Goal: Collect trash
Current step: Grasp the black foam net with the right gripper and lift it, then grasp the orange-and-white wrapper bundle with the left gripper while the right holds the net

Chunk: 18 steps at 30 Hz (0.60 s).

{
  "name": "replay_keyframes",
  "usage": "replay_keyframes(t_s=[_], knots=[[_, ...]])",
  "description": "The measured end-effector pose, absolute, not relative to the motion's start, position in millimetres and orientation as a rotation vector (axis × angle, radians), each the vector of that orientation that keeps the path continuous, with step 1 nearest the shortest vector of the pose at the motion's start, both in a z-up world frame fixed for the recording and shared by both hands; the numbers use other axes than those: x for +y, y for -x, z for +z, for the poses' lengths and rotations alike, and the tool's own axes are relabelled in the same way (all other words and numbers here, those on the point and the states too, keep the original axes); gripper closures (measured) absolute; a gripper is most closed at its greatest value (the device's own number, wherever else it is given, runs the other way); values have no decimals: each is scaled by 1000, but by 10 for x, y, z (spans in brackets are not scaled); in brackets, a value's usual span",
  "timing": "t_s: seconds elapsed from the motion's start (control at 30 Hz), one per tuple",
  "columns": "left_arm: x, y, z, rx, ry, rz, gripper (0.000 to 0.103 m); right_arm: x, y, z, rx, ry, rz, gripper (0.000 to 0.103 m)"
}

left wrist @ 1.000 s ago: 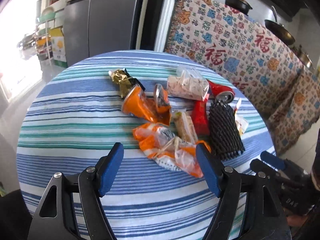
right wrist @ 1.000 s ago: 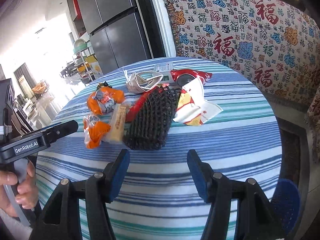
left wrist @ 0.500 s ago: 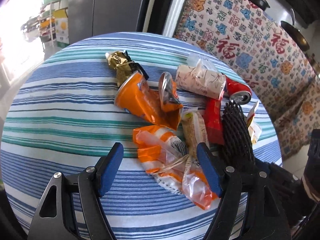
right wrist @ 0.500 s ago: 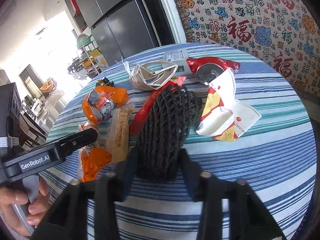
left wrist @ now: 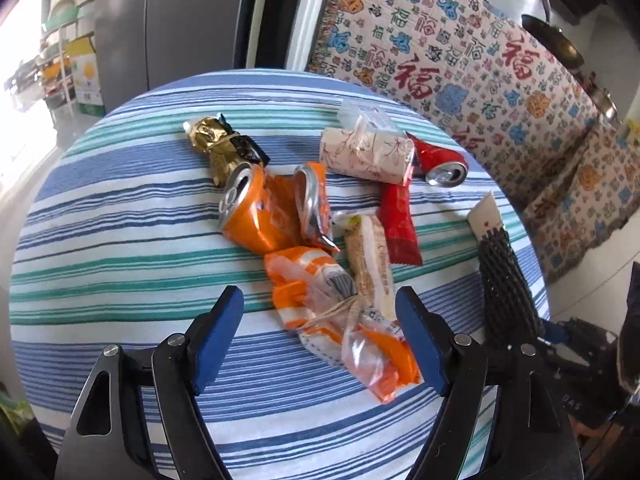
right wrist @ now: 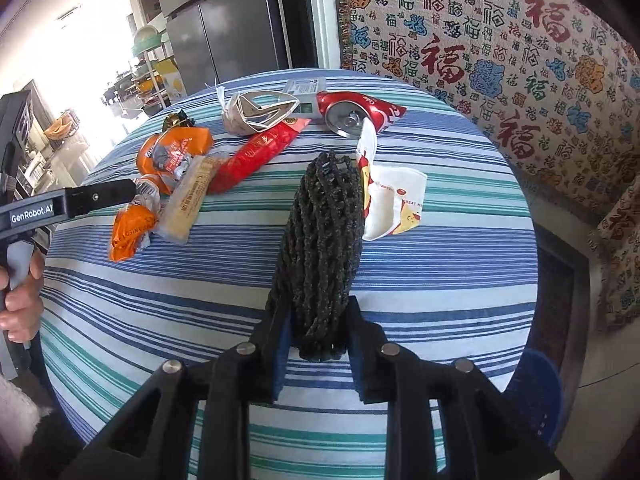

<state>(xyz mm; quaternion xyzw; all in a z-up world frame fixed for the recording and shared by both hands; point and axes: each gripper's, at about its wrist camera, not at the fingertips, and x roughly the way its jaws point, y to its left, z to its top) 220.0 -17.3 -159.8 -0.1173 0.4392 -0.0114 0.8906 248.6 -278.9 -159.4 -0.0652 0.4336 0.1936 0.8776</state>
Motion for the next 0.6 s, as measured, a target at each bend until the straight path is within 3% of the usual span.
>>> replay_keyframes(t_s=[0.07,0.1,0.47,0.6], knots=[[-278,-2247,-1638,914,238,-11,21,-2781,-2464,-1589,884,128,400,43],[-334,-2275,-1669,918,226,8,21,-2779,-2454,-1585,876,124,399,41],[-126,-2029,-1702,946,110,13,23,-2693,-2405,-1596,881,146,450,40],[-64,-1945,-1732,959,46,-9,23,-2606,-2401,-1692,903,172,438,33]])
